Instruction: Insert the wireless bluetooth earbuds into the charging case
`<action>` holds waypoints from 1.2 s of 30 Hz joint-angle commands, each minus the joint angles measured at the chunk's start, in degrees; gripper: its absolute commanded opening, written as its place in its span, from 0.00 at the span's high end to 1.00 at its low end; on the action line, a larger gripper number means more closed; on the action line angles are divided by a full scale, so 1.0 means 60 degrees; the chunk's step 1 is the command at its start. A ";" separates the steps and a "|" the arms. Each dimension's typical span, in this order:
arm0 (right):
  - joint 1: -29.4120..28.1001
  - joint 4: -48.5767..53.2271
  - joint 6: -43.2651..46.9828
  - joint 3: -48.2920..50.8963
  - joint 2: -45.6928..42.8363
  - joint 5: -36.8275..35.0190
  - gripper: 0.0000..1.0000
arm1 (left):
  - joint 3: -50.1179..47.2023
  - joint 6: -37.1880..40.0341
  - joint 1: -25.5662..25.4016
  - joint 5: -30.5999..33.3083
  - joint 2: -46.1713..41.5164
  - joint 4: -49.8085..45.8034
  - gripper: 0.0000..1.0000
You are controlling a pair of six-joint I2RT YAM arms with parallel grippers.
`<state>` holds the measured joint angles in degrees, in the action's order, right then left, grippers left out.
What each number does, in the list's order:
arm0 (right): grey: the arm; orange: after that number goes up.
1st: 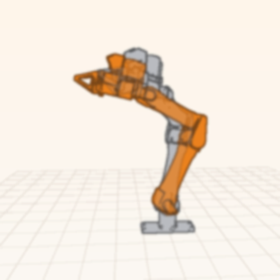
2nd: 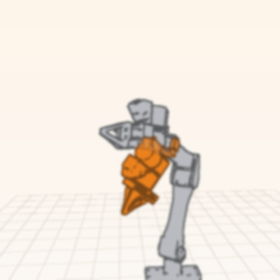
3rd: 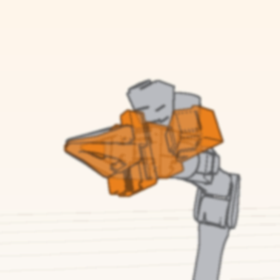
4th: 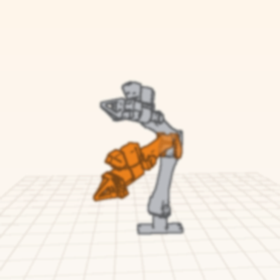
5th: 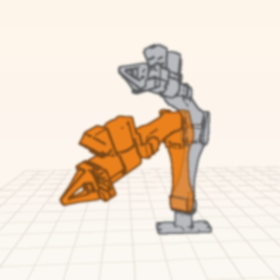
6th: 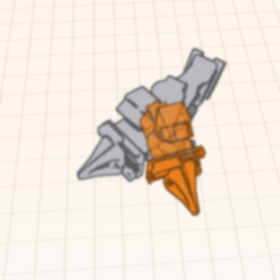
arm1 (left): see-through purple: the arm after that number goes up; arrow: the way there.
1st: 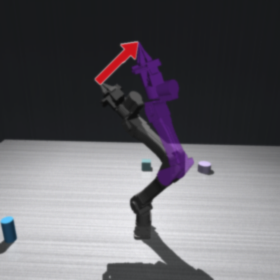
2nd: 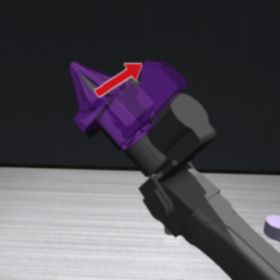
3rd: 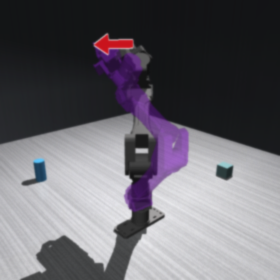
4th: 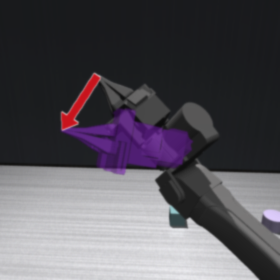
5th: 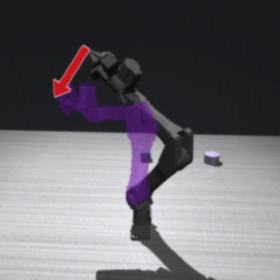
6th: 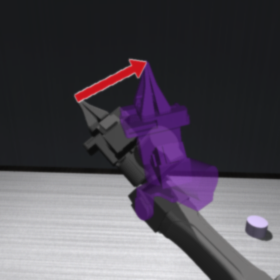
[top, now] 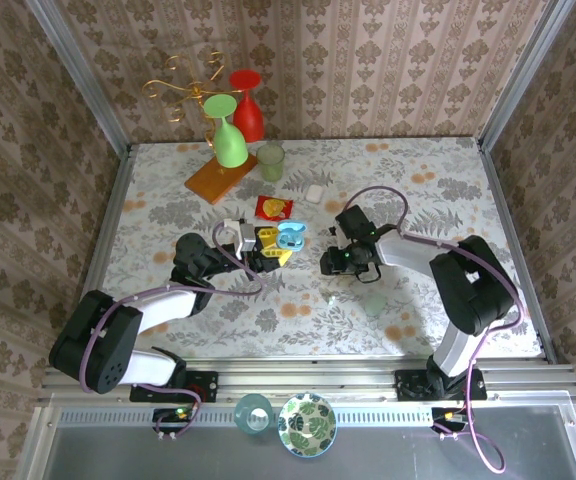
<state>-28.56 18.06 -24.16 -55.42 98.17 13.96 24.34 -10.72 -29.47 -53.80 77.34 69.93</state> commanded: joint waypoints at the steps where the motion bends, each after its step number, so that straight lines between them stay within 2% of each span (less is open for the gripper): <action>1: -0.0099 0.0452 0.0548 -0.0104 -0.0532 -0.0537 0.57 | 0.0060 -0.0004 0.0093 -0.0201 -0.0073 0.0396 0.74; 5: -0.0076 0.0739 0.1214 -0.0833 0.0138 -0.0856 0.56 | 0.0089 -0.0001 0.0093 -0.0205 -0.0058 0.0402 0.74; 10: -0.0053 0.0637 0.1332 -0.1766 0.1336 -0.0247 0.56 | 0.0054 -0.0020 0.0093 -0.0152 -0.0099 0.0406 0.74; 15: -0.0004 0.0554 0.1557 -0.1846 0.1712 0.0116 0.58 | -0.0006 -0.0030 0.0093 -0.0141 -0.0131 0.0403 0.74; 21: 0.0057 0.0566 0.1557 -0.0974 0.1220 0.0569 0.62 | 0.0037 -0.0026 0.0093 -0.0147 -0.0071 0.0404 0.74; 28: -0.0008 0.0378 0.1091 -0.0083 0.0479 0.0833 0.62 | 0.0075 -0.0077 0.0078 -0.0188 -0.0043 0.0430 0.74; 31: -0.0088 0.0548 0.0984 -0.0040 0.0142 0.0637 0.60 | 0.0067 -0.0092 0.0078 -0.0186 -0.0043 0.0428 0.74; 36: -0.0319 0.1169 0.1160 -0.0285 -0.0347 -0.0564 0.58 | 0.0031 -0.0046 0.0093 -0.0143 -0.0069 0.0430 0.74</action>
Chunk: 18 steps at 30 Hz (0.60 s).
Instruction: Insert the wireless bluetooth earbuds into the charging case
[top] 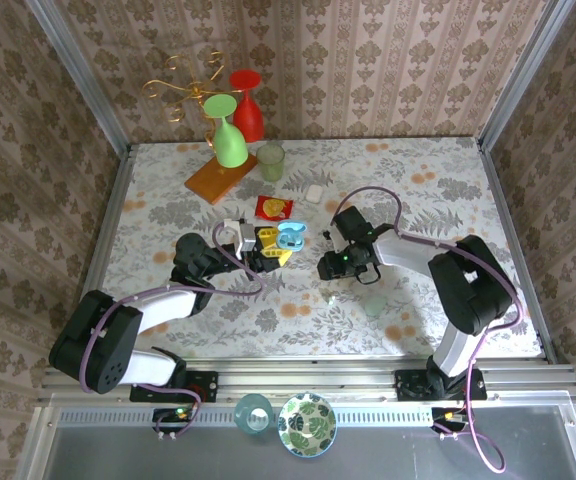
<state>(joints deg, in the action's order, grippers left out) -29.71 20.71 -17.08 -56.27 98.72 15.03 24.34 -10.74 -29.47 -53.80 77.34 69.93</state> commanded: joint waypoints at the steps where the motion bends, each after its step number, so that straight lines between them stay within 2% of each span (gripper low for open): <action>1: -0.0204 0.0894 0.0074 -0.0256 -0.0469 -0.1080 0.57 | -0.0005 -0.0019 0.0106 -0.0108 -0.0094 0.0431 0.74; 11: -0.1244 0.2183 -0.0457 -0.1247 -0.0236 -0.4054 0.64 | -0.0580 0.0137 0.1025 0.0419 -0.0933 -0.0063 0.74; 18: -0.1949 0.2664 -0.1056 -0.1915 0.0480 -0.5096 0.70 | -0.0773 0.0675 0.1395 0.0787 -0.1972 -0.1258 0.74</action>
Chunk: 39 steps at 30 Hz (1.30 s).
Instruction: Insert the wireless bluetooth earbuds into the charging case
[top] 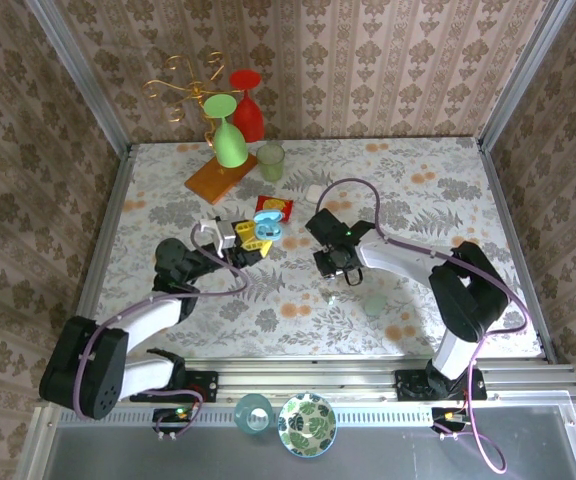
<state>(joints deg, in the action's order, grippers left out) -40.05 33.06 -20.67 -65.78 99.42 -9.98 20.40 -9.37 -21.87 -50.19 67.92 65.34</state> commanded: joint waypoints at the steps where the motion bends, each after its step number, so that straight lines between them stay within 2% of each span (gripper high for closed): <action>1: -0.0310 0.0678 -0.0531 -0.0433 0.0504 -0.1009 0.70 | -0.0136 0.0530 0.0147 0.0224 -0.0562 -0.0705 0.74; 6: -0.0557 0.0852 -0.0606 -0.0890 0.1082 -0.1244 0.72 | -0.0178 0.0854 0.0162 0.0309 -0.1069 -0.1427 0.74; 17: -0.0914 0.1268 -0.0599 -0.1420 0.1941 -0.1775 0.75 | -0.0237 0.0933 0.0169 0.0360 -0.1194 -0.1557 0.74; 30: -0.1059 0.1608 -0.0444 -0.1679 0.2354 -0.2014 0.76 | -0.0207 0.0957 0.0170 0.0327 -0.1190 -0.1566 0.74; 39: -0.0990 0.1618 -0.0297 -0.1653 0.2191 -0.1969 0.82 | -0.0200 0.0974 0.0160 0.0312 -0.1179 -0.1574 0.74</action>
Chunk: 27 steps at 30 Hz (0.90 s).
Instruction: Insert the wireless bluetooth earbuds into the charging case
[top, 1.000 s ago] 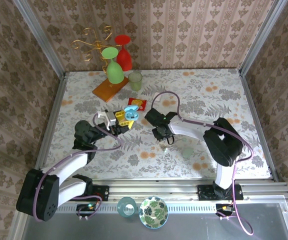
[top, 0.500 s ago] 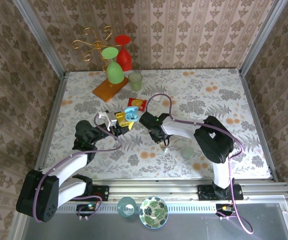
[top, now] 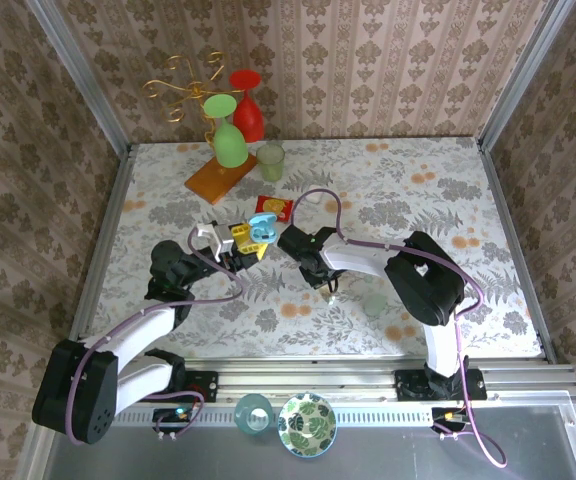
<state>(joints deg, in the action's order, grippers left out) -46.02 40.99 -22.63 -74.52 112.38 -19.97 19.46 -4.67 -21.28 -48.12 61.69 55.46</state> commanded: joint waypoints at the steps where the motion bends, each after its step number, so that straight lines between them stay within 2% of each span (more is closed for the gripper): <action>1: 0.0050 0.0220 0.0023 -0.0156 -0.0088 -0.0238 0.83 | -0.0021 0.0184 0.0064 -0.0037 -0.0120 0.0080 0.74; 6: 0.0539 -0.0559 -0.0003 0.0433 -0.1263 0.0697 0.84 | -0.0029 -0.0010 0.0053 -0.0038 0.0174 0.0611 0.74; 14: 0.1595 -0.3398 0.0015 0.2034 -0.4544 0.4209 0.84 | 0.0142 -0.0233 -0.0246 0.0070 0.1228 0.1970 0.74; 18: 0.1650 -0.4573 0.0086 0.2419 -0.5836 0.5550 0.84 | 0.0250 -0.0126 -0.0436 0.0273 0.1616 0.2254 0.74; 24: 0.1621 -0.6552 -0.0307 0.2637 -0.6740 0.7259 0.85 | 0.0367 0.0181 -0.0681 0.0501 0.2060 0.2409 0.75; 27: 0.1364 -0.6943 -0.0300 0.2437 -0.6671 0.7483 0.85 | 0.0415 0.0249 -0.0746 0.0617 0.2261 0.2533 0.75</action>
<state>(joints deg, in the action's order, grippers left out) -36.47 5.43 -23.40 -59.57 72.58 19.40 20.08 -4.62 -25.26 -45.41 74.48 67.09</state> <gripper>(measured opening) 0.153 0.342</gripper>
